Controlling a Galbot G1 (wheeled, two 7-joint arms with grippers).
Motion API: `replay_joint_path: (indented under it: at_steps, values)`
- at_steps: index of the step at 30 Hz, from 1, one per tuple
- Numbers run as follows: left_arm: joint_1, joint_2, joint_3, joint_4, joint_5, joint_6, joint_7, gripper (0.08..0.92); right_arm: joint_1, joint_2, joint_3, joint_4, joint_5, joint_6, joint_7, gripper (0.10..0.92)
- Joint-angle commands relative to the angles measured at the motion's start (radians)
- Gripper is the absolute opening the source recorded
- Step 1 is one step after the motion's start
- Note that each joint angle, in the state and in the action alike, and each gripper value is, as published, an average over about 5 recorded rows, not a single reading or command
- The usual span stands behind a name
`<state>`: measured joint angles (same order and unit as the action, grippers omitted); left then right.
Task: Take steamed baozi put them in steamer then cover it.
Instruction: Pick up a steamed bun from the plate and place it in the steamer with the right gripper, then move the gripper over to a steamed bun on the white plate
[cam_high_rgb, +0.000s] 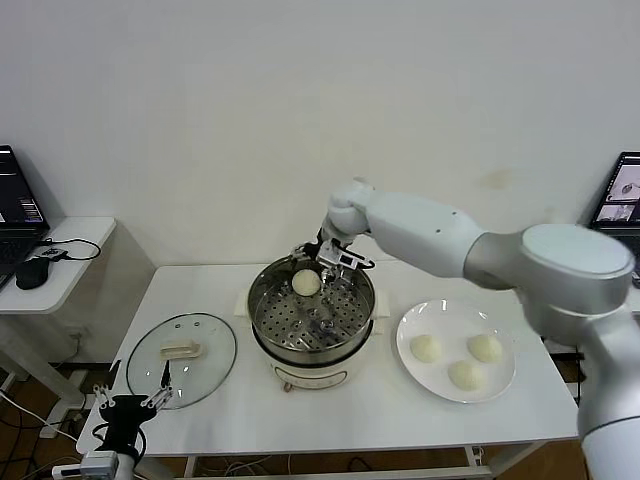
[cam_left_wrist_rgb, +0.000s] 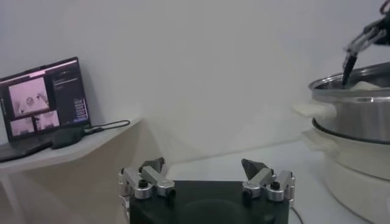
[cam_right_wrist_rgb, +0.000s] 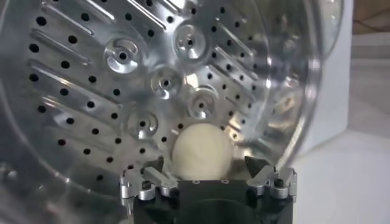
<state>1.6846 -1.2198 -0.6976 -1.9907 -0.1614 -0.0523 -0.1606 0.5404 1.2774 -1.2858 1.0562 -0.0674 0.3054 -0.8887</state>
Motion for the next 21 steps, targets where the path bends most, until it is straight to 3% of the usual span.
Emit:
replay_joint_path:
  at_steps: [1,5,9,15,21]
  values:
    - [0.002,0.001,-0.002,-0.007,-0.006,0.005,0.001,0.823,0.161,-0.188,-0.056,0.303,0.283,-0.372,-0.101,0.823]
    - [0.005,0.006,0.003,-0.019,-0.006,0.023,0.000,0.823,0.205,-0.361,-0.042,0.462,0.375,-0.558,-0.099,0.823]
    - [0.006,0.011,0.003,-0.031,-0.007,0.034,-0.001,0.823,0.205,-0.517,-0.023,0.562,0.396,-0.634,-0.089,0.823]
    - [0.014,0.017,0.002,-0.043,-0.002,0.039,-0.002,0.823,0.069,-0.764,0.055,0.616,0.294,-0.640,-0.089,0.823]
    - [0.016,0.014,-0.005,-0.041,-0.003,0.039,-0.008,0.823,-0.133,-0.851,0.145,0.588,0.162,-0.601,-0.090,0.823]
